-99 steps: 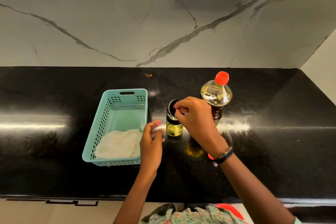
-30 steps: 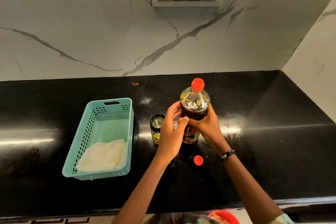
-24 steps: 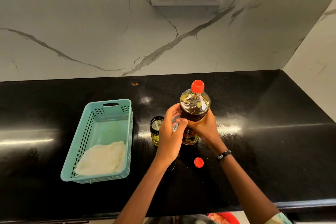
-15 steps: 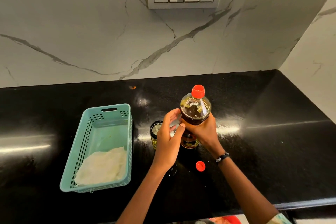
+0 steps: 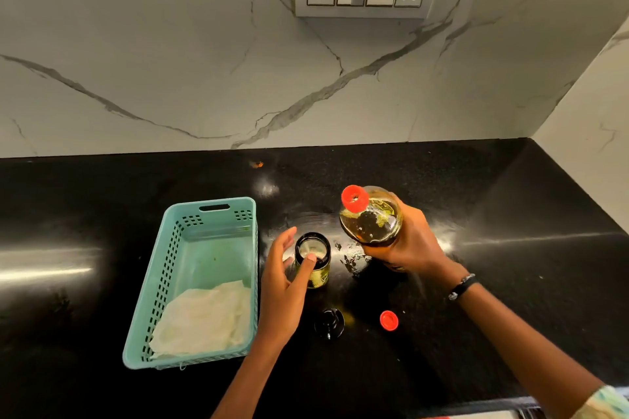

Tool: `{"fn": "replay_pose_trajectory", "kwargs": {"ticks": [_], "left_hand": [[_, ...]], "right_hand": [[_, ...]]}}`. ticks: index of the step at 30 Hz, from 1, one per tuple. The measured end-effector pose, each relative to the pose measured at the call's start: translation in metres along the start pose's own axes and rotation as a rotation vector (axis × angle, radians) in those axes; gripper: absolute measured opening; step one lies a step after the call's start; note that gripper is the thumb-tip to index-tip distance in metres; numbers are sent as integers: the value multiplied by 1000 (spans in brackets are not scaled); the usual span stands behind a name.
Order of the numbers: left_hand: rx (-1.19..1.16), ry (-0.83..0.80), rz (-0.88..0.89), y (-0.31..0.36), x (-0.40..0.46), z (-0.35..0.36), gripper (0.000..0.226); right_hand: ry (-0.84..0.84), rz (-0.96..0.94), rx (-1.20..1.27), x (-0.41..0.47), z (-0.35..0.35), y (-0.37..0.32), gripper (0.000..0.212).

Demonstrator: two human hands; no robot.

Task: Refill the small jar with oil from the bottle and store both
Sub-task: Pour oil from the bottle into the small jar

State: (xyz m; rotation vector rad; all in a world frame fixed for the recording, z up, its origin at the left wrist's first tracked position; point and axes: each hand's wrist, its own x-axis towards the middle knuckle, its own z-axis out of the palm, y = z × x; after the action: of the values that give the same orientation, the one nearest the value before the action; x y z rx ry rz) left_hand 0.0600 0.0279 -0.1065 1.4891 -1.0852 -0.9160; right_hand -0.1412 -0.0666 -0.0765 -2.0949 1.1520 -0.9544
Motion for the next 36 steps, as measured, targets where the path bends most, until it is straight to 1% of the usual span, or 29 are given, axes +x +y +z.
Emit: {"fn": "replay_pose_trajectory", "kwargs": {"ticks": [6,11,16,20,24,27,31,36], "left_hand": [[35,-34,-67,-12,1,-2,66],[100,-47,-64,-28,7,1,83],[131,-54,-71,-35,12,7,90],[143,-42,-66,-45,15,14,89],[133,-30,-46,-54,17,19,85],[136,-6,-23,-56,19,22,81],[167,16,3,-60,23,23,74],[200,33,19,-64,23,23,66]], "right_hand": [[-217,-64,-324,12,-18,2,82],[-297,-85,-589,23,-21,6,84],[-364,-128,-717,30,-19,7,81],[-423,-204,-804,36,-16,5,76],[-488,-232,-958,39,-15,0,77],[-477,-309,-1053,43,-16,-1,76],[-463,-357,-1111,48,-16,-9,61],[-432,-475,-1227,55,-14,-18,46]]}}
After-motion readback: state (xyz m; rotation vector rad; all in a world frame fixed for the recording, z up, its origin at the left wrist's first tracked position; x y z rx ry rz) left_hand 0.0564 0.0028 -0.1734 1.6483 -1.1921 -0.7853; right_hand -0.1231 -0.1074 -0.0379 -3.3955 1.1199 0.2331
